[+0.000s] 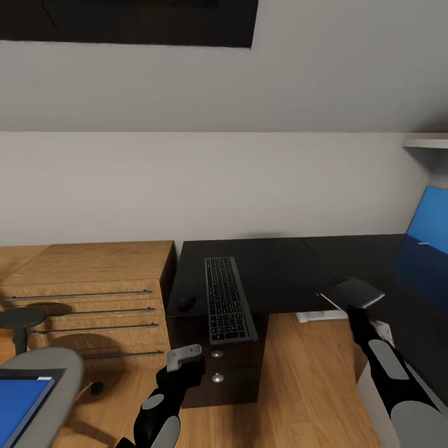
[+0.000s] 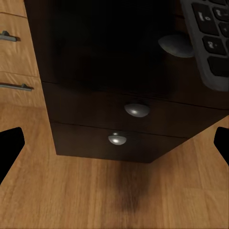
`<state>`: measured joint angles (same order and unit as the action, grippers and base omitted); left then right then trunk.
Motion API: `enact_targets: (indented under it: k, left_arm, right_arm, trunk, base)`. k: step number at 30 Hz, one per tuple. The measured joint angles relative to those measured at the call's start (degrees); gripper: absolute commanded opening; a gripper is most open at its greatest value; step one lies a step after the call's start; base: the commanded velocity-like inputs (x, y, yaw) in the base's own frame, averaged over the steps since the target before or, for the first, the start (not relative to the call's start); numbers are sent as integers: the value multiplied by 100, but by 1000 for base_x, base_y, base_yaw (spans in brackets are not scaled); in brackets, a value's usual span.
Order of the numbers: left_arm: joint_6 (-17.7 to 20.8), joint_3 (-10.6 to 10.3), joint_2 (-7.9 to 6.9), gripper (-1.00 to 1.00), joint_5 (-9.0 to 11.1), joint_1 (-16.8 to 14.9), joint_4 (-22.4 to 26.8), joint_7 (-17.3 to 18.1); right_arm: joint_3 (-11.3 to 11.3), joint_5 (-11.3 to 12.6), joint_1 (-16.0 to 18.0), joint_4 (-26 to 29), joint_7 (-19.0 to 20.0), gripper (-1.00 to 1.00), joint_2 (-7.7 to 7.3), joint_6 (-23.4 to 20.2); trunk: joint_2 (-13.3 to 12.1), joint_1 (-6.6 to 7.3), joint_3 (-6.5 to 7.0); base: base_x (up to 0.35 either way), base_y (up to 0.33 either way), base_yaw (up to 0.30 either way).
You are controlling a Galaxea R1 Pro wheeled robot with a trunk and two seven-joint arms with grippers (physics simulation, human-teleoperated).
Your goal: In the bedroom, organize the workspace by keeping the computer under the desk, ensuring the monitor is on the desk, placing the keyboard on the desk next to the monitor, placing the mouse on the desk next to the keyboard, moving the folder from the swivel chair onto the desk next to the mouse, stacking the notebook on top of the folder with the pen on top of the notebook, and positioning the swivel chair next to the desk.
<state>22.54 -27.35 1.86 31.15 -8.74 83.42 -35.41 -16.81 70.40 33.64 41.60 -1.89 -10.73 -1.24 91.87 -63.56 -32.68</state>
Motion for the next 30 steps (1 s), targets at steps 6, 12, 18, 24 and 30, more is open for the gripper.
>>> enact_targets:
  k: [6, 12, 18, 24, 30]
  left_arm:
    - [0, 0, 0, 100, 0, 0, 0, 0]
    - [0, 0, 0, 100, 0, 0, 0, 1]
    - [-6, 0, 0, 100, -3, 0, 0, 2]
    - [-8, 0, -8, 100, -8, 0, 0, 0]
    - [-12, 0, -9, 100, -10, 0, 0, 0]
  right_arm:
    - [397, 13, -5, -8, 74, -100, 7, -212]
    - [630, 17, -3, -42, 82, -100, 100, -345]
    - [1096, 14, -5, -48, 83, -100, 252, -354]
    - [1426, 24, -3, -62, 87, -100, 326, -355]
    - [1462, 22, -1, -71, 90, -100, 372, -355]
  trunk:
    - [0, 0, 0]
    - [0, 0, 0]
    - [0, 0, 0]
    - [0, 0, 0]
    - [0, 0, 0]
  base:
    - [0, 0, 0]
    - [0, 0, 0]
    - [0, 0, 0]
    - [0, 0, 0]
    - [0, 1, 0]
